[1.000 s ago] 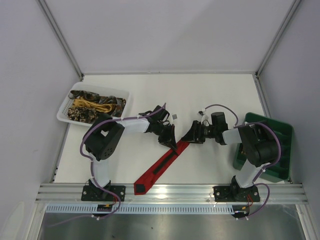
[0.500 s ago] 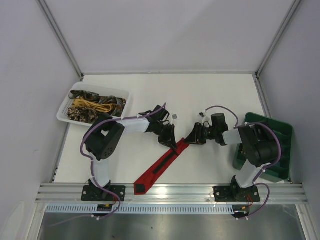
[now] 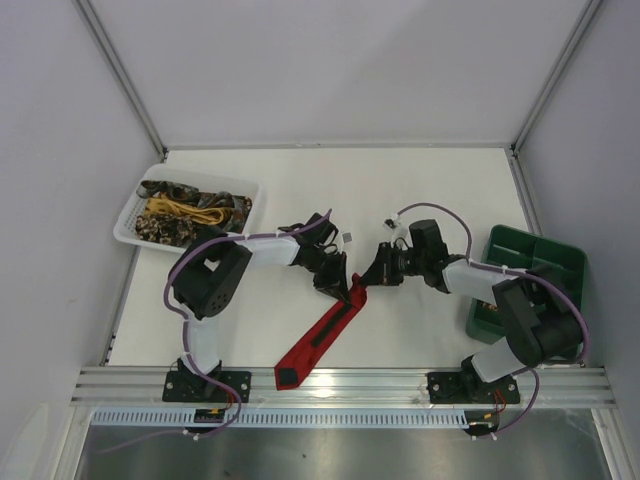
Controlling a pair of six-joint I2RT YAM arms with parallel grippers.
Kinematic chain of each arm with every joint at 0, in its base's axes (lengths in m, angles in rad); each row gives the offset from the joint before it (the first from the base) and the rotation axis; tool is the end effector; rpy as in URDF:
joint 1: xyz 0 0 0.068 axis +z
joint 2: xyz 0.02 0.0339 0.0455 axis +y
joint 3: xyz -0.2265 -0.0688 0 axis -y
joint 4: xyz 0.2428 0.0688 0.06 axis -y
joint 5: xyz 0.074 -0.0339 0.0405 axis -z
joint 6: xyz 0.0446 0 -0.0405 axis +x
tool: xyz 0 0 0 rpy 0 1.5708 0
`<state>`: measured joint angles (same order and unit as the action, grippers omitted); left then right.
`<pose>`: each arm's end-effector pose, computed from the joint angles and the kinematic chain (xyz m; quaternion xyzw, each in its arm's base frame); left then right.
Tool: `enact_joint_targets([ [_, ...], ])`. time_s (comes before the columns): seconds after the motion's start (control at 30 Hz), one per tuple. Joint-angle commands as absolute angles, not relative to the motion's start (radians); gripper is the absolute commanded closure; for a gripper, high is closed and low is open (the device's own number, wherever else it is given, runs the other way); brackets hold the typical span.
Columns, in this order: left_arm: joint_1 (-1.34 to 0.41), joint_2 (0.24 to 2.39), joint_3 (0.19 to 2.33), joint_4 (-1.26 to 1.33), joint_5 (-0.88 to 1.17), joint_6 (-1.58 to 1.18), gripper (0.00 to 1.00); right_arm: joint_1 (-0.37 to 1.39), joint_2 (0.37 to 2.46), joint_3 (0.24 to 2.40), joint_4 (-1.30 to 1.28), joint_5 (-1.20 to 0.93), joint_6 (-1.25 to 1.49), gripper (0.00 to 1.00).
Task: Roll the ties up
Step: Roll the tie
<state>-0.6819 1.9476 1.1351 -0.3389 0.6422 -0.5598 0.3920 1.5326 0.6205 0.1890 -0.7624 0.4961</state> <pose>0.2615 -0.2467 0.0889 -0.1222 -0.9224 0.3660 0.0189 0.2535 0.1381 0.1142 -0.1088 0.8529 0.4702 0.1990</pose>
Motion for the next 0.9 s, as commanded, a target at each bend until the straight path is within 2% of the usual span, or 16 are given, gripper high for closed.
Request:
enact_joint_targets([
  [0.0,-0.670,1.982,1.108,-0.360,0.495,-0.512,0.89,0.458,1.453,0.661,0.083,-0.707,0.482,1.00],
  [0.33,-0.667,1.965,1.088,-0.351,0.492,-0.531,0.90,0.613,1.408,0.654,0.037,-0.581,0.529,1.00],
  [0.63,-0.664,1.928,1.069,-0.379,0.471,-0.555,0.92,0.730,1.468,0.603,0.101,-0.404,0.595,1.00],
  [0.77,-0.664,1.888,1.063,-0.422,0.424,-0.572,0.77,0.750,1.482,0.577,0.127,-0.377,0.609,1.00],
  [0.87,-0.664,1.845,1.068,-0.452,0.371,-0.565,0.73,0.762,1.499,0.577,0.124,-0.379,0.592,1.00],
])
